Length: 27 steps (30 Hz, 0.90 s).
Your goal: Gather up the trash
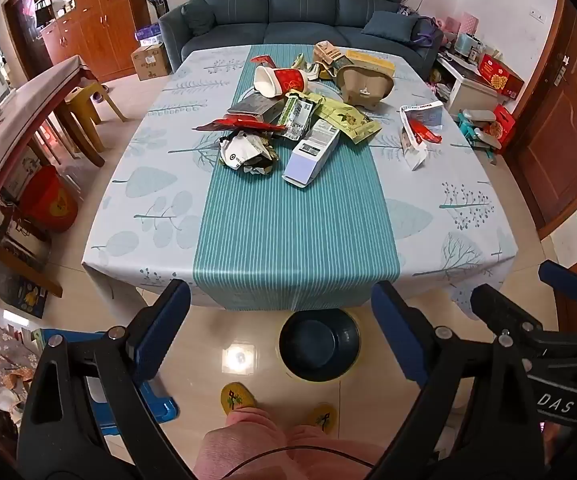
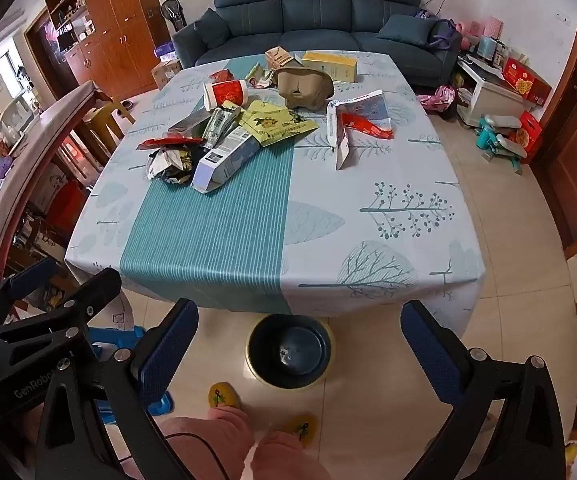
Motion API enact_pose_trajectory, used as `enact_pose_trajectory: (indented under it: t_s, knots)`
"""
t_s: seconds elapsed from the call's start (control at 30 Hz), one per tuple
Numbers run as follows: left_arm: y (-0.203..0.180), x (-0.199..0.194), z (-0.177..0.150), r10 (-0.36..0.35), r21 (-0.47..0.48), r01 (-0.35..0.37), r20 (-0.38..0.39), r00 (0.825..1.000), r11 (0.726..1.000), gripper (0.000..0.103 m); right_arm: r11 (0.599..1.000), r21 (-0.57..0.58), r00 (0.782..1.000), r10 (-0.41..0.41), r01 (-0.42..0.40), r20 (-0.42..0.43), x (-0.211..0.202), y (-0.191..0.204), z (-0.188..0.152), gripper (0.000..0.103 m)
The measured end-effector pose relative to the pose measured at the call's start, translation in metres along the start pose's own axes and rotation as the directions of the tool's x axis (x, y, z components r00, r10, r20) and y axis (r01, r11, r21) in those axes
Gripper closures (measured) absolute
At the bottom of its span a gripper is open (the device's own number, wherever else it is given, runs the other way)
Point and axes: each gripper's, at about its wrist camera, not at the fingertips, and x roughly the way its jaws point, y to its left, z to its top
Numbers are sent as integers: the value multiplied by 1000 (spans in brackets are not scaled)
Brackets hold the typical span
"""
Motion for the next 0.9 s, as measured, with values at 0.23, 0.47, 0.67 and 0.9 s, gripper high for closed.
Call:
enact_pose_trajectory:
  t_s: [0.23, 0.47, 0.67, 0.9]
  knots:
    - [1, 0, 0, 4, 1, -4, 3, 1000, 1000, 13, 1000, 0, 1000, -1, 1, 5, -1, -1, 2, 0]
    - [0, 2, 1, 3, -4, -3, -2, 1000, 1000, 13, 1000, 4, 1000, -2, 2, 5, -1, -3, 4, 0]
    - [1, -3, 0, -4, -3, 4, 9, 1000, 1000, 13, 1000, 6, 1000, 1, -1, 10, -2, -4, 2, 0]
    - [-1, -3, 1, -5, -6, 5, 10, 1000, 1000, 13, 1000, 7, 1000, 5, -5, 12, -2, -5, 2, 0]
